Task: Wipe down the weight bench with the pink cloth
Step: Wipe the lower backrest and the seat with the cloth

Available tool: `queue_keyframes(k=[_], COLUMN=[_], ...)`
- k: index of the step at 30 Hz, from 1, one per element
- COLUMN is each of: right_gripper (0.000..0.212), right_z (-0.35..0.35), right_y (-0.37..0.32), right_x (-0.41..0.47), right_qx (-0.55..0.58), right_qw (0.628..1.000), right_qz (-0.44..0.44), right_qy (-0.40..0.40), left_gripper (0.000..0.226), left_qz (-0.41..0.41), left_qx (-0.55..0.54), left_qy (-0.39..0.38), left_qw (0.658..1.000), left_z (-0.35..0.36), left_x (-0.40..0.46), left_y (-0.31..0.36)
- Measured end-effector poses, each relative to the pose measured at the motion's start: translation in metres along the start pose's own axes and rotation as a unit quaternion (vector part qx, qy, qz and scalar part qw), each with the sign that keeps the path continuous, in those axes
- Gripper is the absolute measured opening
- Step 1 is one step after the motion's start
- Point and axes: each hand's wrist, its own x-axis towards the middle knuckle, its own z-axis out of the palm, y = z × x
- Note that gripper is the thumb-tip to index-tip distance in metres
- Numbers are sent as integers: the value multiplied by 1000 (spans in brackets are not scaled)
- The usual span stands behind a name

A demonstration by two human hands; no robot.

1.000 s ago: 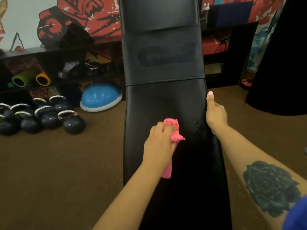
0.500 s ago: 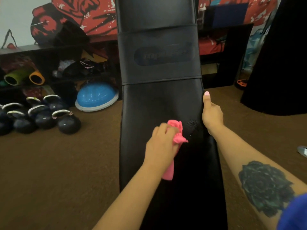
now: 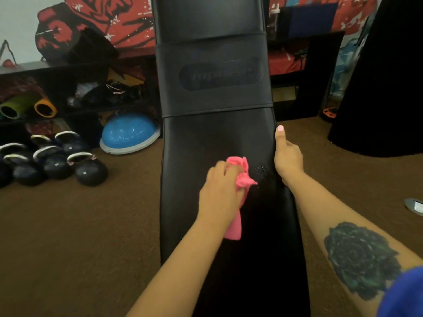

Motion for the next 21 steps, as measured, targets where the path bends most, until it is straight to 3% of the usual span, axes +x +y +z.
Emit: queue_keyframes(k=[5, 9, 12, 16, 21], right_gripper=[61, 62, 60, 58, 57], right_z=[1, 0, -1, 0, 1], right_y=[2, 2, 2, 0, 2], right_x=[2, 2, 2, 2, 1], right_qx=[11, 11, 9, 7, -2], right_qw=[1000, 1000, 1000, 1000, 1000], right_qz=[4, -3, -6, -4, -8], right_qy=[-7, -1, -2, -3, 7], left_gripper=[27, 40, 49, 31, 20], left_qz=[-15, -2, 17, -8, -28], left_qx=[-16, -35, -7, 12, -4], left_qy=[-3, -41, -22, 15, -17], left_qw=[1000, 999, 1000, 1000, 999], left_z=[-1, 12, 7, -10, 1], left_x=[-27, -28, 2, 14, -29], left_y=[-17, 5, 14, -4, -2])
